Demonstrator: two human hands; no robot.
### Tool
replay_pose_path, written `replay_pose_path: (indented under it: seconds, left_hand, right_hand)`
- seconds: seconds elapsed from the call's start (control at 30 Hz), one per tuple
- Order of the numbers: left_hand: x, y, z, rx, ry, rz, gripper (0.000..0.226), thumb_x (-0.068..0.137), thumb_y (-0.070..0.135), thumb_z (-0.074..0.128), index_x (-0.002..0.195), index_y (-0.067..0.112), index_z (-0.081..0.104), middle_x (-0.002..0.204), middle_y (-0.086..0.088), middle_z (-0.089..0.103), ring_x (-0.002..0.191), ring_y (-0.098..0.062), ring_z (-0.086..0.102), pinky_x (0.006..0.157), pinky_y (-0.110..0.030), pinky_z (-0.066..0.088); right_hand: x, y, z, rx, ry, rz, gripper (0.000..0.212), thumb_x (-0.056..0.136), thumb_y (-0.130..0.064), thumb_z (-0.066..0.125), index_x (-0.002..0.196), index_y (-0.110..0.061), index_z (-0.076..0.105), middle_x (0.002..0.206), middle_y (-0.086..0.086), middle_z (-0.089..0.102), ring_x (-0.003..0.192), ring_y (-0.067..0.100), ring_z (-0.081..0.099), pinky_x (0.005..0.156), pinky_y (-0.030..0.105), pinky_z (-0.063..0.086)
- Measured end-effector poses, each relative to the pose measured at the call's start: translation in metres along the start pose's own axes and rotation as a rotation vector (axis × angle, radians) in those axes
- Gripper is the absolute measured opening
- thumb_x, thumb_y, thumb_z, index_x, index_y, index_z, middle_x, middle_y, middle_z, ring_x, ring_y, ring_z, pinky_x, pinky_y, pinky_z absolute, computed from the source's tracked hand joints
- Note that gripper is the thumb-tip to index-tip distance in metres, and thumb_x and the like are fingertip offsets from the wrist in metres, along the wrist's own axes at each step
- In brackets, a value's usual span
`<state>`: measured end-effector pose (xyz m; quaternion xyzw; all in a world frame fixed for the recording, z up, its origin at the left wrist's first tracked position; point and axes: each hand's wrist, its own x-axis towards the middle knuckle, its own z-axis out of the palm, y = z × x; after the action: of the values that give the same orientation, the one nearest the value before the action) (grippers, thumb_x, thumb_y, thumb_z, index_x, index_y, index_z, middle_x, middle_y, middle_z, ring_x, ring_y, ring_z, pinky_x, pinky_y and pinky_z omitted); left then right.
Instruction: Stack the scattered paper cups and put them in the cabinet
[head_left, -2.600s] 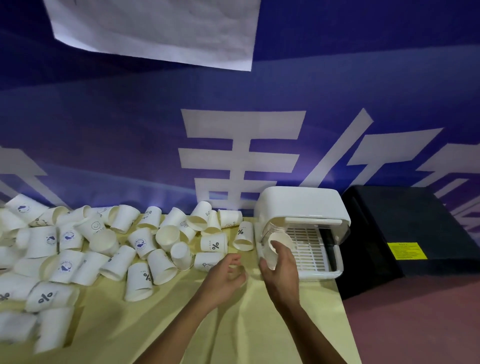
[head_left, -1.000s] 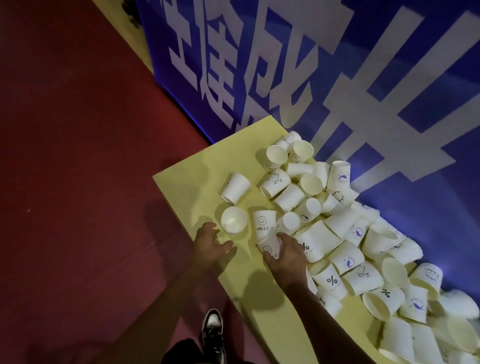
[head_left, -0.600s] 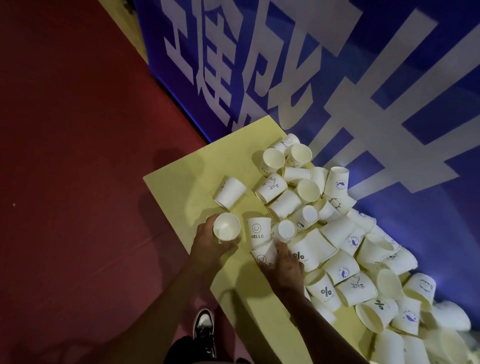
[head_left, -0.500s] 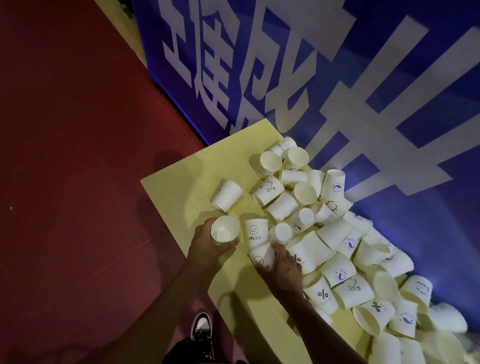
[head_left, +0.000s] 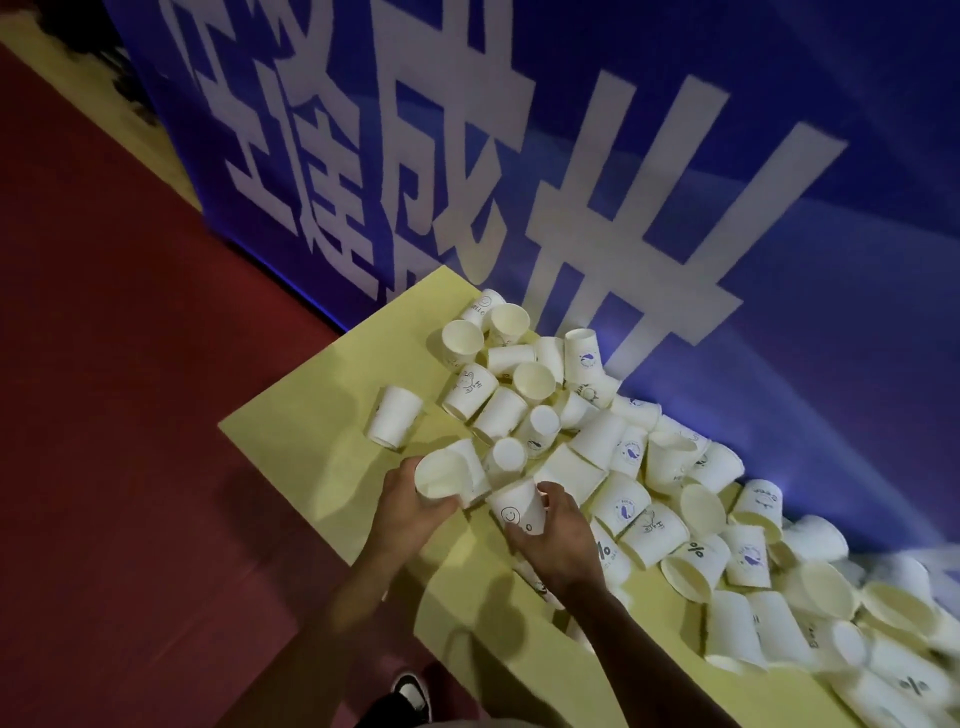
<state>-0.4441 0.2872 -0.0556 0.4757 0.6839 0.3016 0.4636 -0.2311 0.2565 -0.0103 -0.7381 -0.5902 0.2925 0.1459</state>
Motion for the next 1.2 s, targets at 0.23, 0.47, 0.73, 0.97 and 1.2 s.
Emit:
replay_pose_path:
  seconds: [0.23,0.47,0.73,0.97,1.2]
  left_hand:
    - [-0.024,0.017,0.022,0.009,-0.068,0.084,0.080,0.055,0.059,0.075,0.126,0.027,0.056,0.119,0.001,0.056,0.107,-0.012,0.058,0.090,-0.035,0.054]
    - [-0.054,0.049,0.068,0.026,-0.162,0.179,0.067,0.066,0.041,0.082,0.126,0.028,0.055,0.119,0.004,0.056,0.109,-0.013,0.056,0.093,-0.033,0.050]
    - [-0.117,0.089,0.156,0.095,-0.252,0.206,0.068,0.059,0.052,0.078,0.120,0.030,0.056,0.118,0.006,0.061,0.109,-0.012,0.060,0.086,-0.029,0.054]
    - [-0.182,0.112,0.244,0.150,-0.285,0.222,0.066,0.069,0.042,0.082,0.126,0.028,0.055,0.118,0.009,0.062,0.110,-0.012,0.059,0.094,-0.035,0.051]
    - [-0.223,0.146,0.325,0.182,-0.488,0.298,0.052,0.076,0.025,0.082,0.117,0.033,0.052,0.107,0.022,0.059,0.098,0.004,0.058,0.072,-0.007,0.042]
  right_hand:
    - [-0.027,0.021,-0.023,0.231,0.127,0.086,0.065,0.081,-0.041,0.079,0.136,-0.022,0.049,0.123,-0.009,0.060,0.110,0.012,0.057,0.092,0.033,0.050]
    - [-0.058,0.065,-0.056,0.366,0.202,0.119,0.066,0.082,-0.040,0.079,0.138,-0.023,0.048,0.122,-0.010,0.061,0.112,0.009,0.057,0.095,0.033,0.051]
    - [-0.112,0.152,-0.108,0.447,0.283,0.117,0.056,0.083,-0.037,0.079,0.130,-0.026,0.049,0.114,-0.015,0.062,0.105,0.004,0.059,0.083,0.020,0.047]
    - [-0.155,0.241,-0.157,0.540,0.314,0.176,0.055,0.080,-0.033,0.081,0.125,-0.032,0.049,0.107,-0.020,0.061,0.101,0.005,0.061,0.087,0.028,0.053]
    - [-0.196,0.312,-0.200,0.572,0.430,0.284,0.060,0.084,-0.030,0.079,0.135,-0.023,0.047,0.117,-0.009,0.063,0.105,0.011,0.062,0.088,0.038,0.056]
